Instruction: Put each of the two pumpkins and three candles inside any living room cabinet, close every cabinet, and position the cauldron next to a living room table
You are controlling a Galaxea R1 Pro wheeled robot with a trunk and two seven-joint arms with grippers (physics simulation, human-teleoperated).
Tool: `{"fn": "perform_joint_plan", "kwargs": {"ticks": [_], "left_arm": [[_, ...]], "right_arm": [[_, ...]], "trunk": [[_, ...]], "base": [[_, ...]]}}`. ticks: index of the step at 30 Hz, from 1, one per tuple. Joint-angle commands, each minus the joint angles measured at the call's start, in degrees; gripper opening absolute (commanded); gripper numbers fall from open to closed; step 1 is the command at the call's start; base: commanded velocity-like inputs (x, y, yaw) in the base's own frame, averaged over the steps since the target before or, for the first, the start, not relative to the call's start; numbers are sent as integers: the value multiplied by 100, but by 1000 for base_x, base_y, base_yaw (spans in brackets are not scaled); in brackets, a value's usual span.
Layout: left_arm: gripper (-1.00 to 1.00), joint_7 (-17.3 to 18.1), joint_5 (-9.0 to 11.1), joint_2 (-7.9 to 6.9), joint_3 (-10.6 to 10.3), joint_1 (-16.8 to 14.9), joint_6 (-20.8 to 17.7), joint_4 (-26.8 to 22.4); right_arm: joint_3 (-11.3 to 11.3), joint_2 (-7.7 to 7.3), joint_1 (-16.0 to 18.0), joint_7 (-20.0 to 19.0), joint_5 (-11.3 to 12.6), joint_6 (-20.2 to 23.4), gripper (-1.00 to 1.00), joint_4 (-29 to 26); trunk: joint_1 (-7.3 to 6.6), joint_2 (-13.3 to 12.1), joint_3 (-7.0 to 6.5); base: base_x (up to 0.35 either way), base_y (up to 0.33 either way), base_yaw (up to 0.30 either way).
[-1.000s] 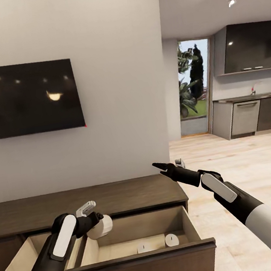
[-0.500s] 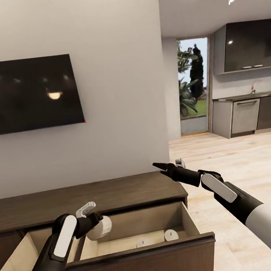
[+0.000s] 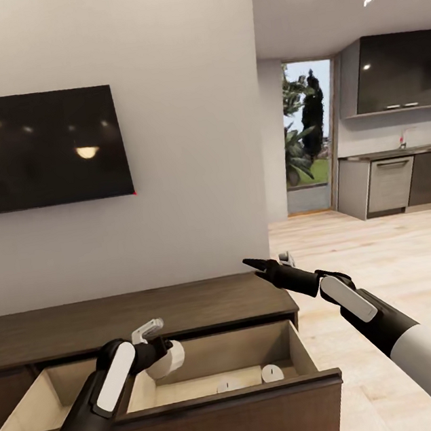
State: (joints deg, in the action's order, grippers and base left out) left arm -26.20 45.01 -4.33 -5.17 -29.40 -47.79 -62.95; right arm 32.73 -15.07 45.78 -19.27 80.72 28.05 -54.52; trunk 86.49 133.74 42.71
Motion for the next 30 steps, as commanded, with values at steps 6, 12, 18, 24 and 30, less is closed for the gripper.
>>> {"fn": "perform_joint_plan", "kwargs": {"ticks": [6,12,18,24,30], "left_arm": [[-100,-61,64,-6,-32,-4,-4,-5],[-100,-61,77,-6,-119,-4,-10,-3],[-100,-57,53,-6,-139,-4,-17,-5],[-100,-767,124,2,-95,-7,-34,-2],[-100,-1188,413,3,-70,-12,-37,-2]], "right_arm": [[14,-5,5,-6,32,1,100,3],[14,-5,4,-6,32,4,100,0],[14,1,7,34,3,21,100,-6],[16,15,6,615,-11,289,100,-10],[-3,22,6,1021,-12,483,100,-23]], "trunk": [[0,3,7],[0,3,7],[0,3,7],[0,3,7],[0,3,7]], "base": [[162,-2,0],[159,-187,0],[93,-97,0],[6,-6,0],[0,0,0]]}}
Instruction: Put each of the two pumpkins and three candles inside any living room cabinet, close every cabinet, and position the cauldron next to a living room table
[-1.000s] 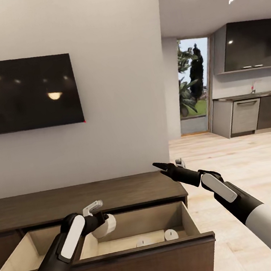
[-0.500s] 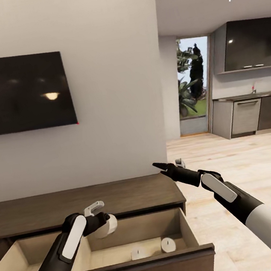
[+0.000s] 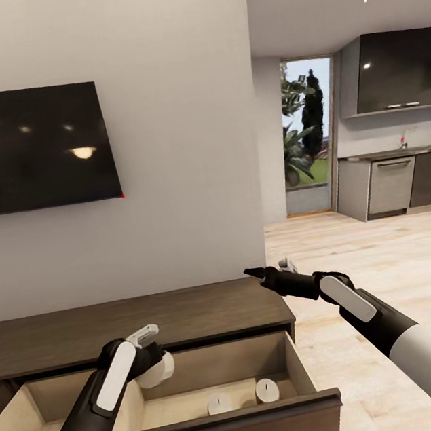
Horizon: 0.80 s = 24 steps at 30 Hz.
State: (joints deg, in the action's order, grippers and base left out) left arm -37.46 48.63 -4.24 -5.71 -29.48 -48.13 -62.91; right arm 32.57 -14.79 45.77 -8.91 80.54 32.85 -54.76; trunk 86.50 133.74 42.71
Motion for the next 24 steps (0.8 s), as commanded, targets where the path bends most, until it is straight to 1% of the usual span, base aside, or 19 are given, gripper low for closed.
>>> {"fn": "perform_joint_plan", "kwargs": {"ticks": [1,4,14,22,24], "left_arm": [[-100,-68,73,-6,-19,-5,-3,-8],[-100,-76,105,-6,-16,-4,-3,-12],[-100,-78,113,-7,-10,-5,5,-11],[-100,-77,116,-7,-9,-3,5,-16],[-100,-77,116,-7,-5,-5,5,-24]], "right_arm": [[11,-5,8,-11,5,6,100,-1],[12,0,6,-6,5,10,100,-7],[13,34,6,-5,-3,11,100,-9],[13,25,6,-21,-4,11,100,-13],[13,11,7,-27,-4,11,100,-26]], "trunk": [[-1,3,7],[-1,3,7],[-1,3,7],[-1,3,7],[-45,-77,-29]], "base": [[0,0,0],[0,0,0],[0,0,0],[0,0,0],[0,0,0]]}}
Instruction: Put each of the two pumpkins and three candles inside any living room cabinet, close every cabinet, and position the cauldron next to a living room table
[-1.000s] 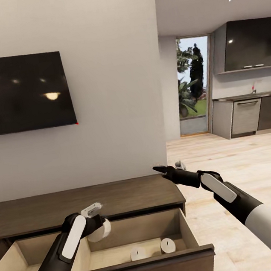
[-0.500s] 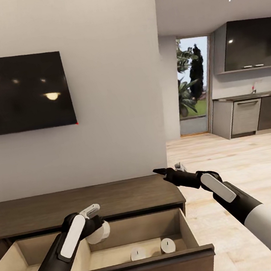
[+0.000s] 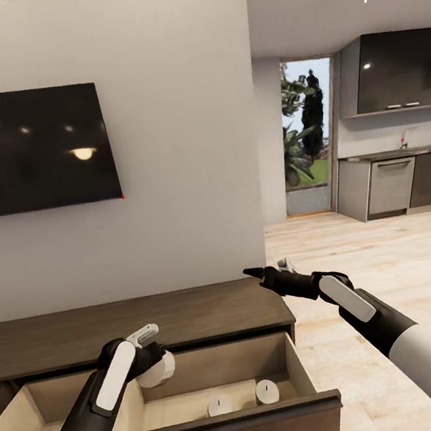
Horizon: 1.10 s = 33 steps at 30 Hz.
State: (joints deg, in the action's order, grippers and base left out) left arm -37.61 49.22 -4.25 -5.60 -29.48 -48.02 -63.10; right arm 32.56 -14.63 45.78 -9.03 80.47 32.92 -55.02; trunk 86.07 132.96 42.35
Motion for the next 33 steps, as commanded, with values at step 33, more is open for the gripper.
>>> {"fn": "perform_joint_plan", "kwargs": {"ticks": [33], "left_arm": [[-100,-53,73,-6,-28,-2,-5,12]], "right_arm": [[13,-23,2,33,4,355,100,-73]], "trunk": [[-726,-1322,-454]], "base": [[0,0,26]]}}
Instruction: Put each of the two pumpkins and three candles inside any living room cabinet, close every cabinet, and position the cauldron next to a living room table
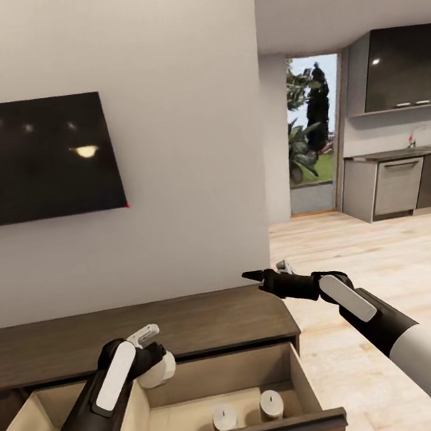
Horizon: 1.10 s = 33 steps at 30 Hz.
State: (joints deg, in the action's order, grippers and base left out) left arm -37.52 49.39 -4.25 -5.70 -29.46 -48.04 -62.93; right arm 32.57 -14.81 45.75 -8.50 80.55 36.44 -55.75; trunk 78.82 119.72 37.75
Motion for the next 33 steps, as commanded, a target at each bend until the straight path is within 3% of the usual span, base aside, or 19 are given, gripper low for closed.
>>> {"fn": "perform_joint_plan", "kwargs": {"ticks": [1,5,25,33], "left_arm": [[-100,-62,56,-6,-18,-4,-4,-5],[-100,-62,61,-3,-25,0,-4,-1],[-100,-71,45,-4,-62,-3,-4,-7],[-100,-71,36,-6,-57,-4,-4,-9]], "right_arm": [[13,-5,7,-20,-4,4,100,-2],[13,7,6,-20,-12,4,100,0],[4,-13,9,-50,-4,-39,100,-6],[4,-13,5,-63,-4,-43,100,-6]], "trunk": [[-23,-38,-2],[-111,-198,-37],[-111,-198,146],[-111,-198,159]], "base": [[0,0,73],[0,0,74],[85,-58,76],[93,-29,14]]}}
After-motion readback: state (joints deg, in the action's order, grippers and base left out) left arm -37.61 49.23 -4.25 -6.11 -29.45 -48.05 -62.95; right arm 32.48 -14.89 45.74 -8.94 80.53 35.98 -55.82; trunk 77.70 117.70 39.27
